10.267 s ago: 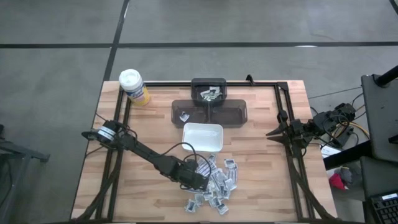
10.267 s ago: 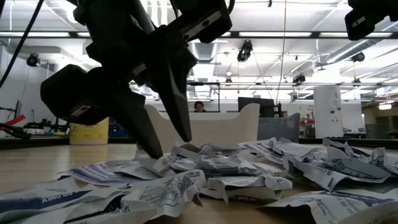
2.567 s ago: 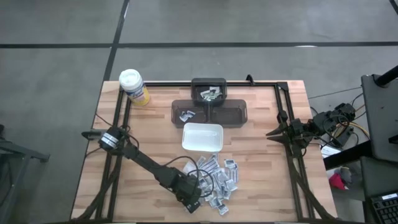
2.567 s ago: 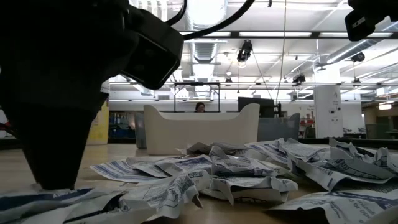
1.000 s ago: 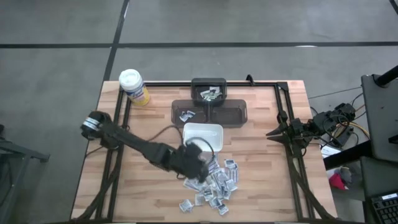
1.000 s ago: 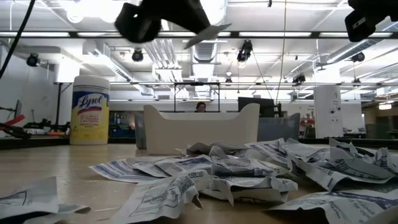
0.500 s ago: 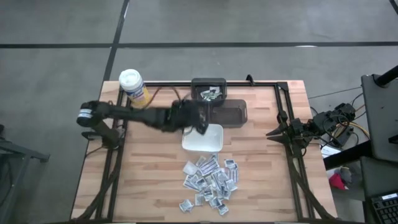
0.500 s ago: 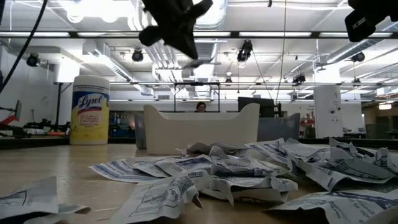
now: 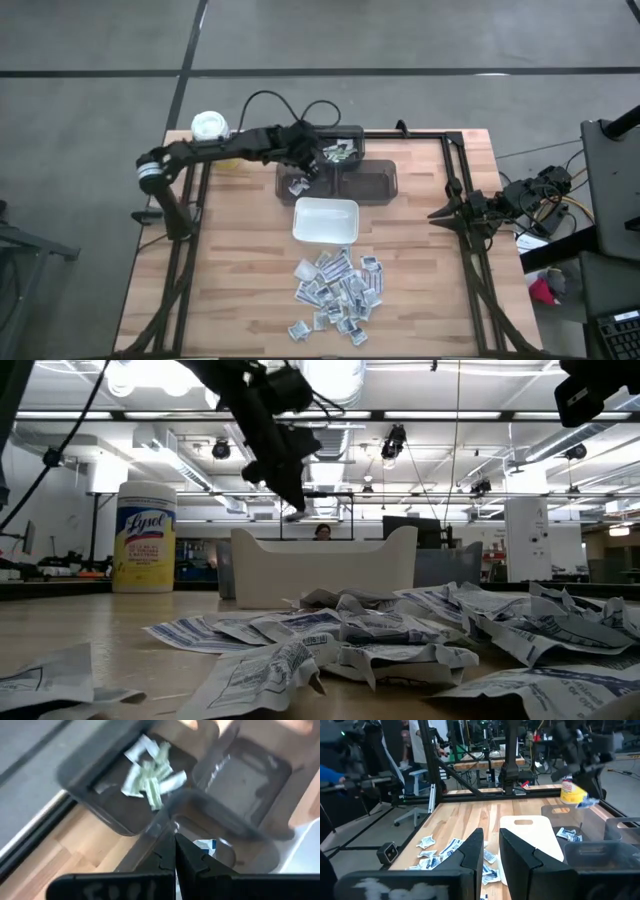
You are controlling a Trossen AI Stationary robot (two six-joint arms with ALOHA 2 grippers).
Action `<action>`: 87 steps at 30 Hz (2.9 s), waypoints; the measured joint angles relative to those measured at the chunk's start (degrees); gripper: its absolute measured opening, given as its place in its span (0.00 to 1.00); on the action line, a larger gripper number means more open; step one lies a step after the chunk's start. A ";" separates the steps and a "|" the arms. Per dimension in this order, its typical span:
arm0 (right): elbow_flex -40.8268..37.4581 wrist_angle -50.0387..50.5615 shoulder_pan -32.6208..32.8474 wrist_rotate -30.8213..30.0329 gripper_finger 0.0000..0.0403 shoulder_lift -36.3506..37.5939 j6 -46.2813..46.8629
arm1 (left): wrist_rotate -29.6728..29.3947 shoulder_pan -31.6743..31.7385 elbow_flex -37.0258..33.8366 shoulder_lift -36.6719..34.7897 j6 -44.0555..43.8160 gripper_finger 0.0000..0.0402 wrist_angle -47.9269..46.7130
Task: Pick & Place First Aid Supplies
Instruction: Put the alcohol pad into the left black bin
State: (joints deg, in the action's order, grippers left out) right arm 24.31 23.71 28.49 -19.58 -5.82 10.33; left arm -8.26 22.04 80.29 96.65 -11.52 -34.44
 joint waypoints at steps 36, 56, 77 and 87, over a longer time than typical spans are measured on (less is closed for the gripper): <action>-0.01 -0.03 0.00 -0.01 0.15 0.00 0.00 | 7.35 0.59 0.37 14.85 10.17 0.11 0.34; 0.01 -0.01 0.00 -0.01 0.15 0.00 0.00 | 12.34 -5.85 27.80 14.46 -3.70 0.34 -30.53; -0.01 -0.01 -0.02 -0.01 0.15 0.00 -1.11 | 12.38 -39.85 29.66 13.89 -59.31 0.34 -32.54; 0.01 -0.01 -0.02 -0.01 0.15 0.04 -1.51 | 4.40 -49.88 28.53 15.37 -69.81 0.34 -26.55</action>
State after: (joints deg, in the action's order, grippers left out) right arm 24.32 23.70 28.47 -19.59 -5.78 8.82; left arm -3.86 -27.83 108.82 112.01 -81.34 -60.98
